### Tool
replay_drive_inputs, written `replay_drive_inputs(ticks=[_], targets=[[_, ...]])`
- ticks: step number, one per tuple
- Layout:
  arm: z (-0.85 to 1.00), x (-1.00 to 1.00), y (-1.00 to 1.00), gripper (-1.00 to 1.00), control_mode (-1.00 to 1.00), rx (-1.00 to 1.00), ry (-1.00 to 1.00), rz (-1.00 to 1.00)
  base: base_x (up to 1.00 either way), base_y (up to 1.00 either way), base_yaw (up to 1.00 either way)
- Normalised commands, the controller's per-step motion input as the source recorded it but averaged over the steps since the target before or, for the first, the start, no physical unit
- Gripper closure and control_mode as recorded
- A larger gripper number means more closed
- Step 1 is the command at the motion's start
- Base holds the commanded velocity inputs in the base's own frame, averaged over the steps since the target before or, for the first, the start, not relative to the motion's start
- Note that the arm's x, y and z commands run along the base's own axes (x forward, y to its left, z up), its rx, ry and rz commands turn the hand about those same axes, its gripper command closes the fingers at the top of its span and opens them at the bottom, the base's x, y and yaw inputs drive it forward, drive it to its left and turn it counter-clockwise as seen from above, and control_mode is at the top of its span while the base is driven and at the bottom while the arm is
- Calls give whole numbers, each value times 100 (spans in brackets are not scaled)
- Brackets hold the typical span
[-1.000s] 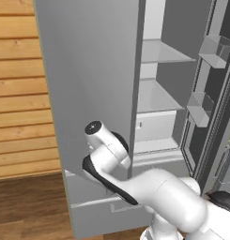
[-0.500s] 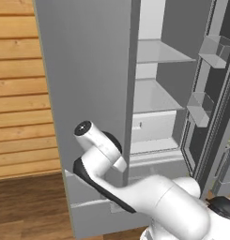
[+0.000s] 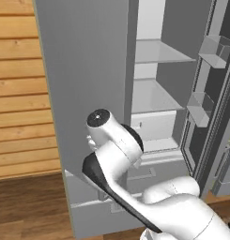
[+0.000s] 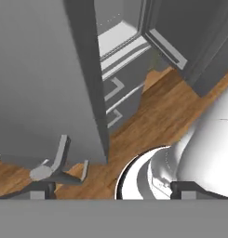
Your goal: Take the strawberry from the fridge and place it on top of the pancake, located on the dining counter.
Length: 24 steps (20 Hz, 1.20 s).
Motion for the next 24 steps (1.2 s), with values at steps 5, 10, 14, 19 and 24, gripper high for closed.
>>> replay_drive_inputs(ticks=[5,10,14,19,24], targets=[[89,-65,-52,-100,-100,31,-7,32,0,0,0],[28,38,-85,-100,-100,65,7,7,0,0,0],[0,73,-44,-100,-100,61,2,0,0,0,0],[0,70,-22,-100,-100,42,0,0,0,0,0],[0,71,-3,-100,-100,33,0,0,0,0,0]])
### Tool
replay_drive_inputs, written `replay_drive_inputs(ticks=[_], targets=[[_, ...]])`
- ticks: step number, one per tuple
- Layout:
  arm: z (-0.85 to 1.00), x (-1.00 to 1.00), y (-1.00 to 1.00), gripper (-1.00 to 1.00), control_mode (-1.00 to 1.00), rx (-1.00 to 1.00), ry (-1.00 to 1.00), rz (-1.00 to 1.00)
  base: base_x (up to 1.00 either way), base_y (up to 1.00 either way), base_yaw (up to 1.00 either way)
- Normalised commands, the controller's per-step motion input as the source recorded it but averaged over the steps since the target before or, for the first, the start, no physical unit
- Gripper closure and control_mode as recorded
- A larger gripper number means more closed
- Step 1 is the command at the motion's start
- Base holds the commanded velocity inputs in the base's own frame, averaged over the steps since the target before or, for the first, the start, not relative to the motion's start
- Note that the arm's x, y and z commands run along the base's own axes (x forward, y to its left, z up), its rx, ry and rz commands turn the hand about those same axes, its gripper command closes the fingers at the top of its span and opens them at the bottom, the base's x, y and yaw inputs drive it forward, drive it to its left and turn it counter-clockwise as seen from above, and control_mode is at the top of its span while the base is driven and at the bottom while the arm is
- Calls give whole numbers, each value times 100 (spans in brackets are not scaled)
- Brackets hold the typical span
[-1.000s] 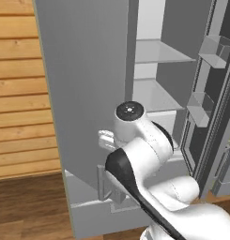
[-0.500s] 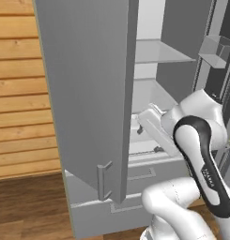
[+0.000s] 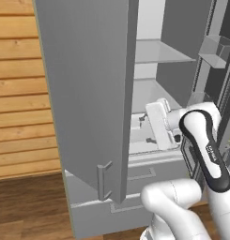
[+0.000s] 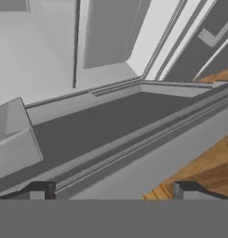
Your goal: Take the strawberry from the fridge and place it on top of the pancake, located on the dining counter.
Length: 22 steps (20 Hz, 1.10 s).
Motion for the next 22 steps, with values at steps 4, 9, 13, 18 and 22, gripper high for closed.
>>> replay_drive_inputs(ticks=[4,9,13,18,22], targets=[[-5,54,11,-100,-100,13,0,2,0,0,0],[-6,29,28,-100,-100,6,-2,5,0,0,0],[0,8,34,-100,-100,3,-6,6,0,0,0],[0,-4,48,-100,-100,1,-4,5,0,0,0],[0,-32,39,-100,-100,0,0,4,0,0,0]])
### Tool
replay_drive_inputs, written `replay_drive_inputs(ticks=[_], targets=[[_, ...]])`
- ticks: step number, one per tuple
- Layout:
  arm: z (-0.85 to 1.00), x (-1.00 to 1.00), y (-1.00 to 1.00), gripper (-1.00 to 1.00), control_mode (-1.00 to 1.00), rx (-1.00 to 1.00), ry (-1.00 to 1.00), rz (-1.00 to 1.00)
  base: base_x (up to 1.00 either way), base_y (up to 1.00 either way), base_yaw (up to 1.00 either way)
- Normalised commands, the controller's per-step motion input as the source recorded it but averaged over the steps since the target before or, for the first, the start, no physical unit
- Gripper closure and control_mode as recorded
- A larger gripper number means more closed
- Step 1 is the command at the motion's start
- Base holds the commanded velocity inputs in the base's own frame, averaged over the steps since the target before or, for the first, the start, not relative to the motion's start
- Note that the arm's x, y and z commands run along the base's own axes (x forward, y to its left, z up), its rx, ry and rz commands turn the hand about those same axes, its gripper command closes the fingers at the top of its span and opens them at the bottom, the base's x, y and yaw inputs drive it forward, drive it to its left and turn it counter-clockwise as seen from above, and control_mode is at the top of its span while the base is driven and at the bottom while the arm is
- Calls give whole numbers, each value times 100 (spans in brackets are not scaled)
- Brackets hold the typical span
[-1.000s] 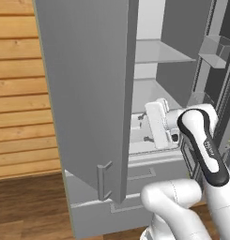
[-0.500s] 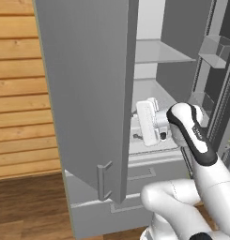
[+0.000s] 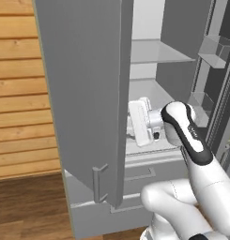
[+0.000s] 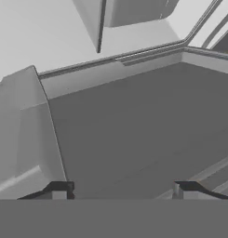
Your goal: Take the strawberry from the fridge and place it on top of the pancake, located on the dining counter.
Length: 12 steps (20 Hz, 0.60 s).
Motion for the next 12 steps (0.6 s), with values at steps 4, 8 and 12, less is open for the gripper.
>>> replay_drive_inputs(ticks=[4,8,12], targets=[[0,-58,43,-100,-100,0,0,1,0,0,0],[0,-66,61,-100,-100,0,0,0,0,0,0],[0,-56,59,-100,-100,0,-3,0,0,0,0]])
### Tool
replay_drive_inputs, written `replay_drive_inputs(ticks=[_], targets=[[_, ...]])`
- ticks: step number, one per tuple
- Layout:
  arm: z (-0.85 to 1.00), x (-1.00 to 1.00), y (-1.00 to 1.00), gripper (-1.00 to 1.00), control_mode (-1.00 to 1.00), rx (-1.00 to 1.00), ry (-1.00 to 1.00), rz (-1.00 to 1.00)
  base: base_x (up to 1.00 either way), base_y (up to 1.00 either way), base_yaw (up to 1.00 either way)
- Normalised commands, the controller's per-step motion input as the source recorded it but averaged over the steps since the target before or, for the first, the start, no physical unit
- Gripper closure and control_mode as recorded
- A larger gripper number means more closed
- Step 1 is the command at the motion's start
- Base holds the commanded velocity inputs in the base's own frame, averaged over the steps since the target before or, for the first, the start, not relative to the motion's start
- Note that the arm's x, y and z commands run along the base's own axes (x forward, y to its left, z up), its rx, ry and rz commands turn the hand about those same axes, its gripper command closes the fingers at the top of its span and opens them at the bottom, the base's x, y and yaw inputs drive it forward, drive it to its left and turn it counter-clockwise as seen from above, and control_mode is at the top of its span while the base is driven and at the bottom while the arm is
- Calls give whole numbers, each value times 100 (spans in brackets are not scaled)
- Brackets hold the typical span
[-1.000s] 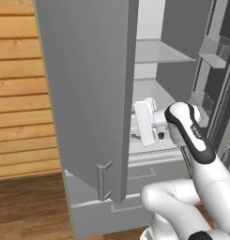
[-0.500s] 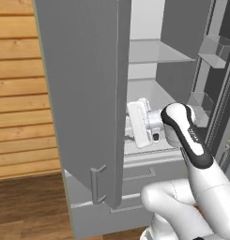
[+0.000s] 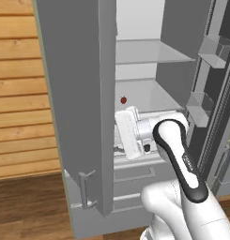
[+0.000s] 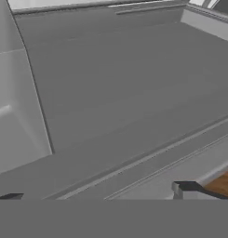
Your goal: Take the strawberry from the fridge and place it on top of the pancake, located on the dining counter.
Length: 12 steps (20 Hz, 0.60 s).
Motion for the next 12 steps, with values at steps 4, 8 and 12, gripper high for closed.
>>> replay_drive_inputs(ticks=[4,8,12], targets=[[0,-41,68,-100,-100,0,-3,-1,0,0,0],[1,-24,67,-100,-100,-3,-5,-6,0,0,0],[10,-9,77,-100,-100,-11,-2,-5,0,0,0]])
